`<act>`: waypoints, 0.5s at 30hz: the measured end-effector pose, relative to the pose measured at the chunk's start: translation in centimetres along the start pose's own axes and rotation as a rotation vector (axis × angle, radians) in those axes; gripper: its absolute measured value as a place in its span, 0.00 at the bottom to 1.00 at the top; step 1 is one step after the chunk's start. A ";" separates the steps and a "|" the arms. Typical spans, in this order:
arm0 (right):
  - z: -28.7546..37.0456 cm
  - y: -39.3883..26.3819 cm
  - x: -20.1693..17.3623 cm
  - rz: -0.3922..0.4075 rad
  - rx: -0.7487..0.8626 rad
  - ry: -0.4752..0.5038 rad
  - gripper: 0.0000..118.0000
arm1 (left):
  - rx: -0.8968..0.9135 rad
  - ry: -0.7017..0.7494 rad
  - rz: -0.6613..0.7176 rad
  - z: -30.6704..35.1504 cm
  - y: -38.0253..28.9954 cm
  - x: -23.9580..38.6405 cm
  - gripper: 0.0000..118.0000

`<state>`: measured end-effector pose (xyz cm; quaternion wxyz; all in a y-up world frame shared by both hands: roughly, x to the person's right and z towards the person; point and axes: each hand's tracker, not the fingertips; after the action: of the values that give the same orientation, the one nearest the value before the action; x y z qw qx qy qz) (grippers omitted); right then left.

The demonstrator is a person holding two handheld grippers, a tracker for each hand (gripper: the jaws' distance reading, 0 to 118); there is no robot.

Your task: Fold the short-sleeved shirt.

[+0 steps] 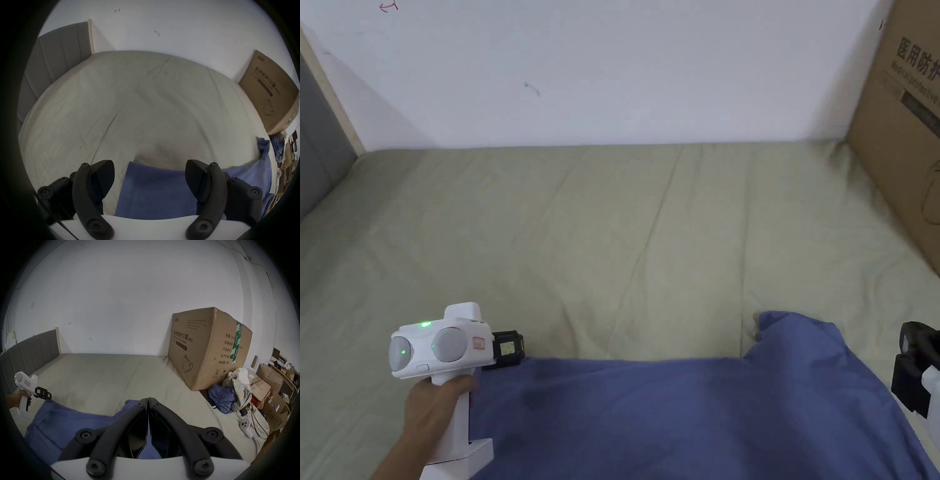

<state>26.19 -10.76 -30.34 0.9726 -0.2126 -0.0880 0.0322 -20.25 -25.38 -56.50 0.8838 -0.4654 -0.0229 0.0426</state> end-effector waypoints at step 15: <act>-11.1 -2.1 3.3 -0.026 -0.258 0.035 0.66 | 0.111 -0.097 -0.075 4.3 -1.9 1.9 0.02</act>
<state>31.56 -16.86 -38.85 0.9390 -0.3352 -0.0770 0.0043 -18.61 -22.70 -52.49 0.9070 -0.4121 -0.0807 0.0333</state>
